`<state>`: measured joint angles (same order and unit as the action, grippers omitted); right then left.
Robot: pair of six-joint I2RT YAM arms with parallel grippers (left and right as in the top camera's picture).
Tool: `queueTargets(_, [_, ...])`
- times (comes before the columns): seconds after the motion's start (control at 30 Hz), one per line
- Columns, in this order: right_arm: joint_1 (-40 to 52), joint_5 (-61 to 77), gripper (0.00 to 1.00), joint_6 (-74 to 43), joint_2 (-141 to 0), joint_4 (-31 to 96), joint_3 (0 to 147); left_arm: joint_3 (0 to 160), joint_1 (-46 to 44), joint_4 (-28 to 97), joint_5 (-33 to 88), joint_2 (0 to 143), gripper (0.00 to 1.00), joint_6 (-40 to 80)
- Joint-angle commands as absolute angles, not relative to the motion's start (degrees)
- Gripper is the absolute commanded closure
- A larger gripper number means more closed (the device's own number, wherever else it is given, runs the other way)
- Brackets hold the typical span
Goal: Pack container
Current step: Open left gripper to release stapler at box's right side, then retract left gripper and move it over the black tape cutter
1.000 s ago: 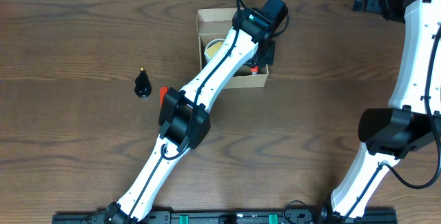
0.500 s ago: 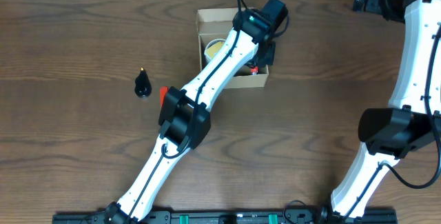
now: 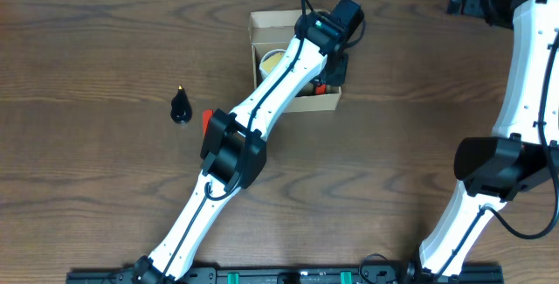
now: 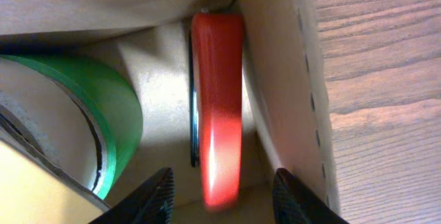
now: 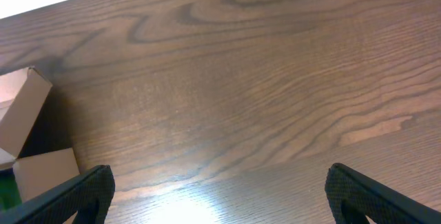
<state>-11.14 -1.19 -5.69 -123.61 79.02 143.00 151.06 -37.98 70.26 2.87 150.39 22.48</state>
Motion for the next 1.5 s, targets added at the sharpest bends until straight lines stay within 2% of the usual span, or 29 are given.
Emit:
queueTargets(0.0, [-11.1, -1.0, 0.01, -6.4, -123.9, 79.1, 143.0, 151.0, -37.8, 70.7, 2.3, 150.5, 0.55, 21.2])
queueTargets(0.1, [-11.1, -1.0, 0.01, -6.4, -123.9, 79.1, 143.0, 151.1, -37.8, 71.0, 2.3, 149.9, 0.62, 20.1])
queueTargets(0.23, [-11.1, -1.1, 0.01, -6.4, -123.9, 79.1, 143.0, 153.1, -37.8, 71.9, -0.4, 147.9, 0.65, 19.4])
queueTargets(0.43, [-11.1, -1.1, 0.01, -6.4, -123.9, 79.1, 143.0, 155.7, -37.8, 73.9, -5.9, 142.0, 0.64, 18.6])
queueTargets(0.63, [-11.1, -1.0, 0.01, -6.4, -123.9, 79.1, 143.0, 155.9, -37.7, 78.6, -16.0, 133.6, 0.57, 16.5])
queueTargets(0.77, [-11.1, -1.0, 0.01, -6.4, -123.9, 79.1, 143.0, 155.9, -36.1, 83.3, -19.9, 128.2, 0.56, 16.3])
queueTargets(1.0, [-11.1, -1.0, 0.01, -6.4, -123.9, 79.1, 143.0, 155.8, -27.6, 93.7, -20.3, 122.9, 0.54, 15.4])
queueTargets(1.2, [-11.1, -1.0, 0.01, -6.4, -123.9, 79.1, 143.0, 153.6, -17.4, 96.8, -9.8, 120.3, 0.67, 13.1])
queueTargets(1.47, [-11.1, -1.0, 0.01, -6.4, -123.9, 79.1, 143.0, 135.0, -10.9, 95.8, -13.6, 112.4, 0.60, 11.7])
